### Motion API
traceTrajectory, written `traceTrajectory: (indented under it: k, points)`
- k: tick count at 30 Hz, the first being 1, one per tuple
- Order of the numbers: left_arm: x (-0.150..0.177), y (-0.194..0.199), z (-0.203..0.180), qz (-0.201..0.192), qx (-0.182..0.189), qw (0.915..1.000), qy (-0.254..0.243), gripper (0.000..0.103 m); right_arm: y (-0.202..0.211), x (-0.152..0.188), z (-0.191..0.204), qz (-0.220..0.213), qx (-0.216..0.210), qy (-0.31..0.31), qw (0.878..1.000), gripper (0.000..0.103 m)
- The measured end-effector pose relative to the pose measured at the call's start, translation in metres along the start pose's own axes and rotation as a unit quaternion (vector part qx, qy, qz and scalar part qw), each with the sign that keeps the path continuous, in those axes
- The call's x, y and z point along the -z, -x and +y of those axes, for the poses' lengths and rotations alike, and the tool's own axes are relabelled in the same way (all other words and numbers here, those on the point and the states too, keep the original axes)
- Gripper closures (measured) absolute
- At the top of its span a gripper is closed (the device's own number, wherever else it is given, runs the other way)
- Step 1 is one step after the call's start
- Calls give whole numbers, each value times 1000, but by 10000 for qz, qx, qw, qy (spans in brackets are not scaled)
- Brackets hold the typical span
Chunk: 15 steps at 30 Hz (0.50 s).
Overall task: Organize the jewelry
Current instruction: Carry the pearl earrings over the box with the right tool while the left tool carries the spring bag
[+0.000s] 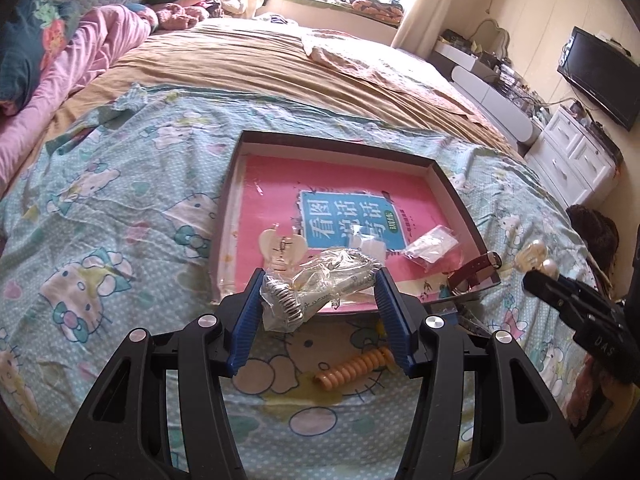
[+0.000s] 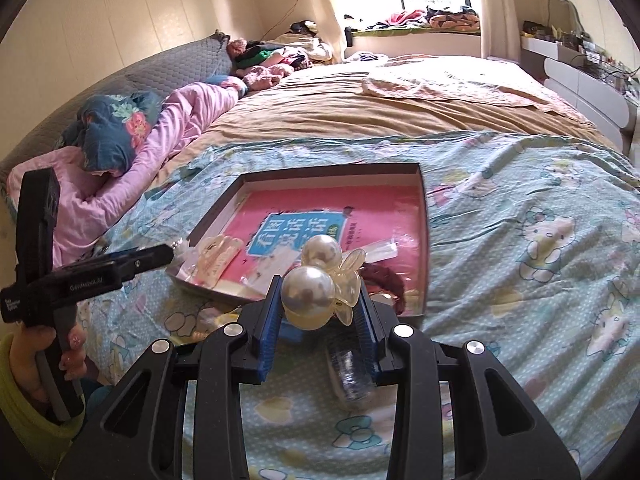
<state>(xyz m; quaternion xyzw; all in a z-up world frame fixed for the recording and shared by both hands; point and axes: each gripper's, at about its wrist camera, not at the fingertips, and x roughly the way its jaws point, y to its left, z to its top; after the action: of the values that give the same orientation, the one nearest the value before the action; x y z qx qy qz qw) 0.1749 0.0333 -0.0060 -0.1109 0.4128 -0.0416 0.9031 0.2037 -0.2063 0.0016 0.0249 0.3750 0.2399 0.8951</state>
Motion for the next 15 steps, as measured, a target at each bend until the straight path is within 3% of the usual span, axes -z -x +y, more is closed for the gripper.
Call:
traceTrajectory:
  k: [15]
  points:
    - [-1, -35, -21, 261, 73, 9993, -271, 57, -32, 9, -11, 390, 24, -30, 9992, 70]
